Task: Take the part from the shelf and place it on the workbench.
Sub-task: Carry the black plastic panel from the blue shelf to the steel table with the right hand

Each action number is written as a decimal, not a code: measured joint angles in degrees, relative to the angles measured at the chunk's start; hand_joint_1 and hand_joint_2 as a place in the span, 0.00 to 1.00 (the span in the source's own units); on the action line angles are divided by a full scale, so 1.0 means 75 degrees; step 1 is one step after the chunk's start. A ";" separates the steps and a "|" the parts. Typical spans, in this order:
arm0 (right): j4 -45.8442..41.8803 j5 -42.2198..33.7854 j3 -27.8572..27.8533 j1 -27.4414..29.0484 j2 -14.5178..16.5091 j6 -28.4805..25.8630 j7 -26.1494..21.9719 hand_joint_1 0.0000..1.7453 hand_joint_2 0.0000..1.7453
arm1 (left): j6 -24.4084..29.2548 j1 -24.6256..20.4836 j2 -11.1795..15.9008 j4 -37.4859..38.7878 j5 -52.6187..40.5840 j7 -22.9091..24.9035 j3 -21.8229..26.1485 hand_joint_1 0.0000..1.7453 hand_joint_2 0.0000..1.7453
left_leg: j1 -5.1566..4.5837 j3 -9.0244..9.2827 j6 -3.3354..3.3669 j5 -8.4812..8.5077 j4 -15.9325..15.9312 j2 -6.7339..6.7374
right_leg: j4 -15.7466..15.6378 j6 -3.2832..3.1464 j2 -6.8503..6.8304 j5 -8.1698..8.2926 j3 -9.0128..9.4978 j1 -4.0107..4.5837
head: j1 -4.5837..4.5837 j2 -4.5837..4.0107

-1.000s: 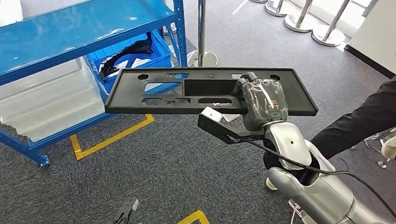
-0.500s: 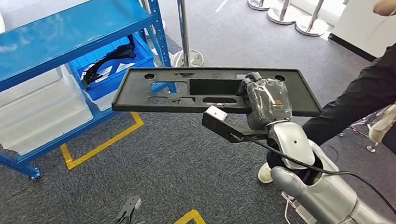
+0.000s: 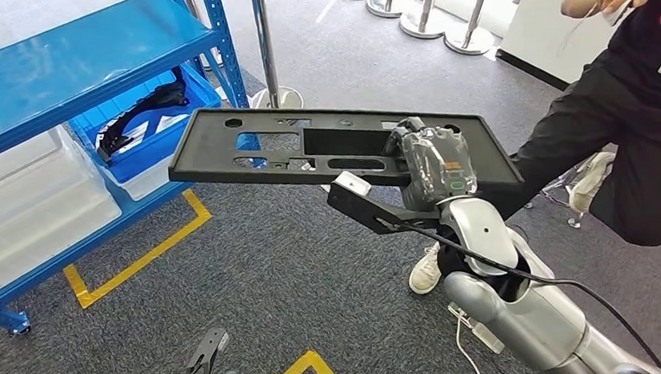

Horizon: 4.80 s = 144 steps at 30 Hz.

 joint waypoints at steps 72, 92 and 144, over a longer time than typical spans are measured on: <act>0.0173 -0.0040 -0.0003 -0.0209 0.0009 -0.0329 0.0019 1.00 1.00 | -0.0190 0.0003 0.0112 -0.0007 -0.0109 0.0040 -0.0142 0.00 1.00 | -0.0110 0.0025 -0.0220 -0.0198 0.0173 0.0743 | -0.0783 -0.0147 -0.0488 0.0527 0.0292 0.0036 | 0.0140 0.0000; 0.0173 -0.0221 0.0021 -0.0579 0.0023 -0.0450 0.0012 1.00 1.00 | -0.0090 -0.0024 0.0125 -0.0017 -0.0114 0.0036 -0.0146 0.00 1.00 | -0.0006 0.0006 -0.0015 0.0022 -0.0022 0.0051 | 0.0061 -0.0026 0.0025 0.0085 -0.0146 0.0009 | -0.0068 0.0000; -0.0774 0.0299 -0.0853 0.0194 -0.0289 -0.0090 0.0020 1.00 1.00 | -0.0625 0.1136 0.0850 0.0165 -0.0536 -0.0876 -0.0447 0.00 1.00 | -0.0015 -0.0375 -0.0369 -0.0502 0.1157 0.0025 | -0.0908 -0.0359 0.0128 0.0533 0.0445 0.0000 | -0.0137 0.0000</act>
